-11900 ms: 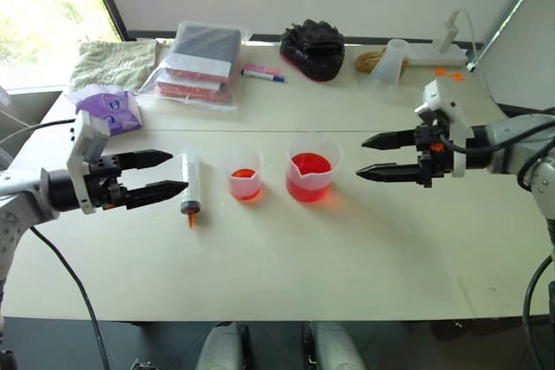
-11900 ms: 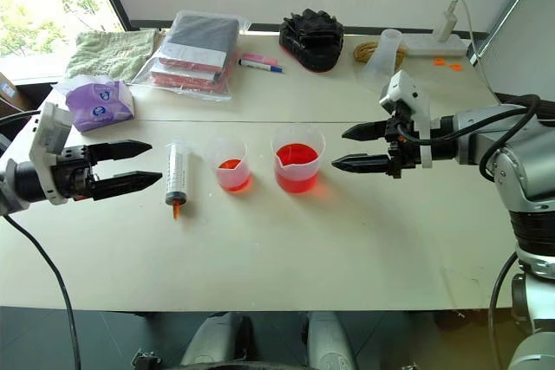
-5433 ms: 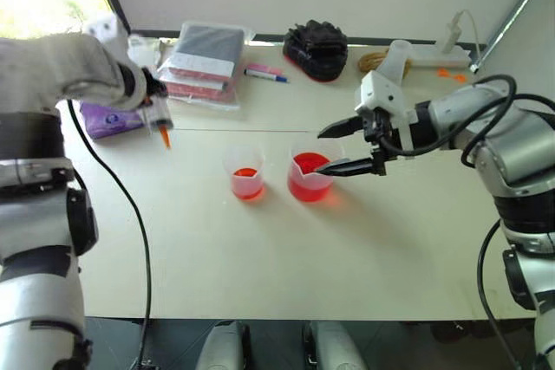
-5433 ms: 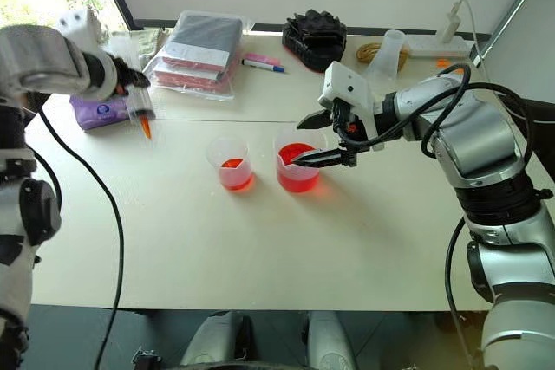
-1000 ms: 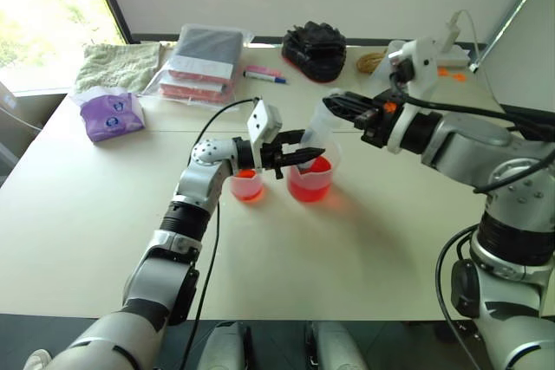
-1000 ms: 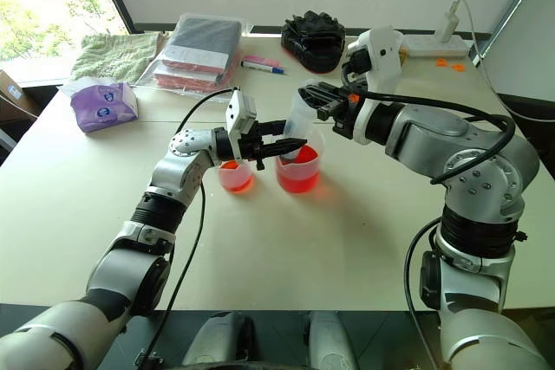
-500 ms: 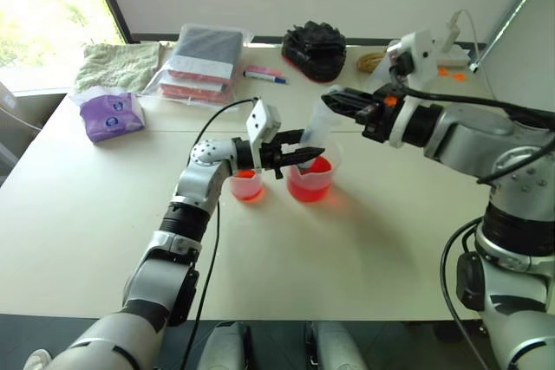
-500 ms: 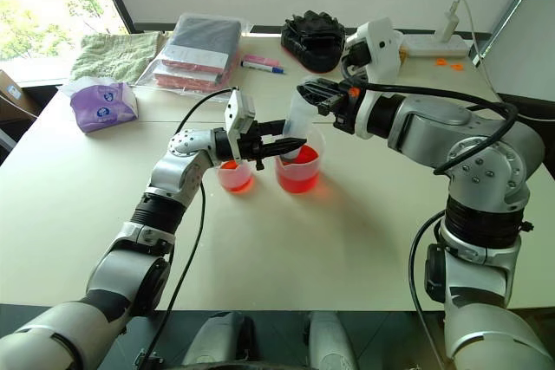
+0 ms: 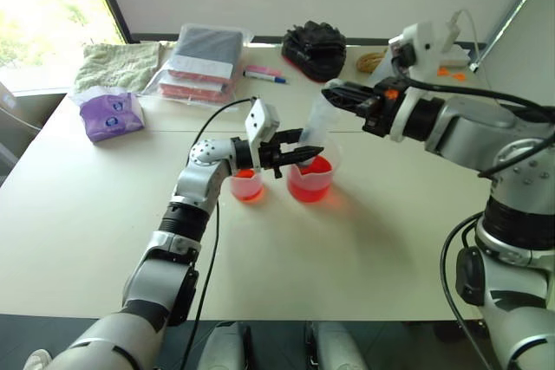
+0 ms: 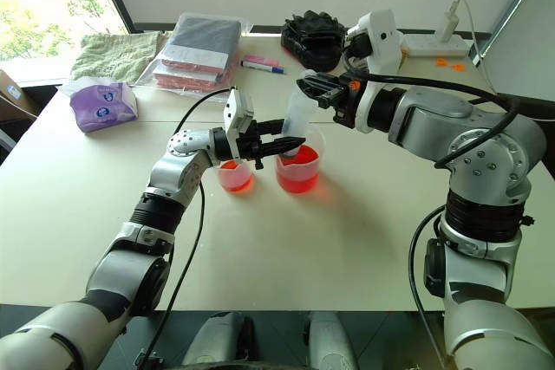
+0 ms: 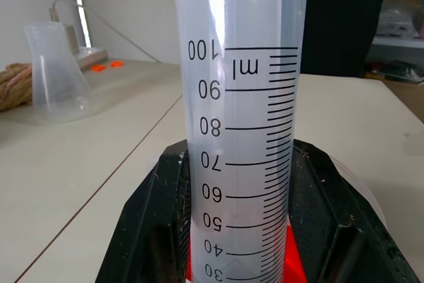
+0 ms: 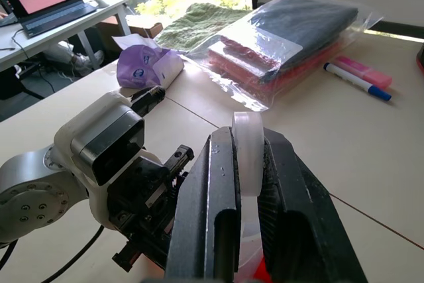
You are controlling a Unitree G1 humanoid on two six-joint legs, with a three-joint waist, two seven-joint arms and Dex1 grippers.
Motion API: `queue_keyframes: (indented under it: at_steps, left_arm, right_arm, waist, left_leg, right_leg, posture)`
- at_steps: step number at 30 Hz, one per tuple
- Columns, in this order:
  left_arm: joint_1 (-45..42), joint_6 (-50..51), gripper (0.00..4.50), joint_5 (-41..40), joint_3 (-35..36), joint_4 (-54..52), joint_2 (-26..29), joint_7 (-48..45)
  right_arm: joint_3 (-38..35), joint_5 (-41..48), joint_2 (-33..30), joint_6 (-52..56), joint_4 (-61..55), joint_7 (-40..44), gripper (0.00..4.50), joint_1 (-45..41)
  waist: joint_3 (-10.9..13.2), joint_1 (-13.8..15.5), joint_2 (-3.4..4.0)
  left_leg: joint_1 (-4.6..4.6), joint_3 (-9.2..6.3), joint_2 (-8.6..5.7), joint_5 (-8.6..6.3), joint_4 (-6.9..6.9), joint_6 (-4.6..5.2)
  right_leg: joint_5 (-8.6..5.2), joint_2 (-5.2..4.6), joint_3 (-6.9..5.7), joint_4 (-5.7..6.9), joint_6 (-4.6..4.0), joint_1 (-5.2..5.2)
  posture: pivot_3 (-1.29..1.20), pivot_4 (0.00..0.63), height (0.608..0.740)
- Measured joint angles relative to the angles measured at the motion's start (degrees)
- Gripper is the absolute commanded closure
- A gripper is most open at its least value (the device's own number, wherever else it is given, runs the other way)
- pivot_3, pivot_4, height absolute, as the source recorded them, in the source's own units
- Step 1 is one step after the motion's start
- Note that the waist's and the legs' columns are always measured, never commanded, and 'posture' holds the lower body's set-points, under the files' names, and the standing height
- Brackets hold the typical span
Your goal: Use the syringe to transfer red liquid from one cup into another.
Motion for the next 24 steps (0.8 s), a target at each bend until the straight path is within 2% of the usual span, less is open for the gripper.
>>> queue_keyframes:
  at_steps: [24]
  left_arm:
    - [0.00, 0.04, 3.03, -0.10, 0.03, 0.00, 0.30, 0.09]
  right_arm:
    - [0.00, 0.93, -0.70, -0.01, 2.15, 0.00, 4.42, -2.02]
  waist:
    - [0.00, 0.01, 0.00]
  left_leg:
    - [-0.02, 0.00, 0.01, 0.00, 0.00, 0.01]
  right_leg:
    - [0.00, 0.00, 0.00, -0.04, 0.00, 0.00]
  posture:
    - [0.00, 0.150, 0.740]
